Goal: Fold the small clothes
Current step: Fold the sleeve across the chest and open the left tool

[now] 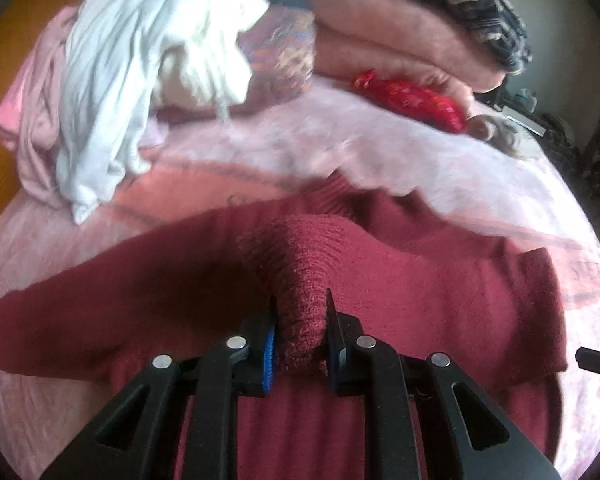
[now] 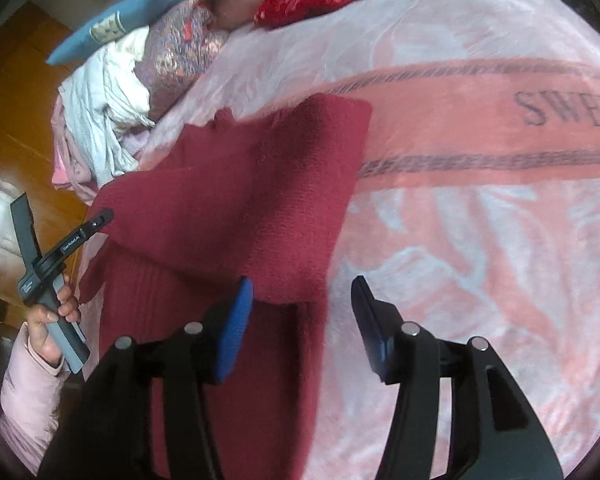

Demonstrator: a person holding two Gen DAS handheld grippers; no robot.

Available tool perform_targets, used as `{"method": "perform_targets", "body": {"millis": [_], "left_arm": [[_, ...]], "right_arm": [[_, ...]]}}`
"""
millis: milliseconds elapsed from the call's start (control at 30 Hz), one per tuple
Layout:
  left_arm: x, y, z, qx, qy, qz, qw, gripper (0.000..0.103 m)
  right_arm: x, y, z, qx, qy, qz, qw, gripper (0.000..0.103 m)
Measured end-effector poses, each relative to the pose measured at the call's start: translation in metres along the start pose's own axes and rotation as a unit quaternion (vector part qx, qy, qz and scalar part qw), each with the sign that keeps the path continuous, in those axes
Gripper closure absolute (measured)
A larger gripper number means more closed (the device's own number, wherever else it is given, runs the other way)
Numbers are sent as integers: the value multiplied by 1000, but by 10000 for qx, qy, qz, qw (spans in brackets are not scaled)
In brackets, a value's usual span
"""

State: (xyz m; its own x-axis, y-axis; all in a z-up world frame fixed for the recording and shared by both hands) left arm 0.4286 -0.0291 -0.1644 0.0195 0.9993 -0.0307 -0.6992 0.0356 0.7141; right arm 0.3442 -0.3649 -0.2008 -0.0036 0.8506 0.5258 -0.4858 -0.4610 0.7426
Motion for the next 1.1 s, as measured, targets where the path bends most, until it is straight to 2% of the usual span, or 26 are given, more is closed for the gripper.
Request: {"method": "perform_targets", "body": {"millis": [67,100,133,167,200,233,267,333,400,467,567,633,667,733,800,867,1000,1067,1100], "left_arm": [[9,-8,-7,99,110,-14,9999,82],[13,-15,-12,154,161,-55,9997,81],[17,-19,-13,187,160,-68,9997,80],[19,-24,-18,248,127,-39,9996,80],[19,-26,-21,278,112,-35,9995,79],[19,-28,-24,312,123,-65,9994,79],[19,-28,-26,328,161,-118,9993,79],[21,-28,-28,333,124,-155,9992,72],[26,-32,-32,471,-101,23,9988,68],[39,-37,-38,583,-209,382,9974,69],[62,-32,-37,586,171,349,9975,68],[77,-25,-33,538,351,390,9972,68],[84,-19,-30,508,447,368,9970,68],[88,-8,-25,432,605,277,9968,68],[79,-1,-22,409,692,95,9967,68],[61,3,-21,433,641,-105,9969,67],[17,-3,-32,554,148,-360,9977,63],[9,-18,-45,774,18,-295,9966,63],[9,-29,-53,890,-6,-210,9958,63]], "right_arm": [[3,-13,0,131,-213,98,9996,43],[3,-19,-1,172,-265,67,9995,42],[3,-23,-2,205,-299,19,9993,46],[2,-27,-3,222,-328,-36,9992,51],[0,-29,-3,215,-343,-128,9991,64],[0,-29,-3,217,-322,-154,9991,82],[0,-28,-4,229,-295,-164,9992,83],[-7,-20,-5,225,-141,-506,9984,87],[-20,-19,-10,338,-163,-832,9958,87],[-29,-25,-15,418,-305,-824,9953,86],[-23,-22,-14,377,-5,-957,9947,80],[-18,-9,-9,193,160,-1152,9930,70],[-14,1,-5,42,255,-1279,9914,69],[1,15,2,-217,449,-1214,9914,70],[25,13,4,-253,595,-900,9938,70],[42,1,3,-158,721,-776,9942,70],[40,-36,-7,206,611,-923,9936,71],[25,-52,-15,427,478,-1152,9913,73],[21,-56,-17,433,405,-1137,9917,76]]}}
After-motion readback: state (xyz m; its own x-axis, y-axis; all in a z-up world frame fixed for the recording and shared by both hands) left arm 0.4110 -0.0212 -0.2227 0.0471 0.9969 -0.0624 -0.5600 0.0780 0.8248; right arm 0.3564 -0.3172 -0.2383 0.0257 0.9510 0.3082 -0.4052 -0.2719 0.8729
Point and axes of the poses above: each gripper's, at about its wrist camera, not at the fingertips, and y roughly against the way its jaws point, x to its left, z to its top, the point moved 8 cm from there along -y, roughly the way its jaws point, and after that the axes turned 8 degrees about -x, right-handed, at the moved point
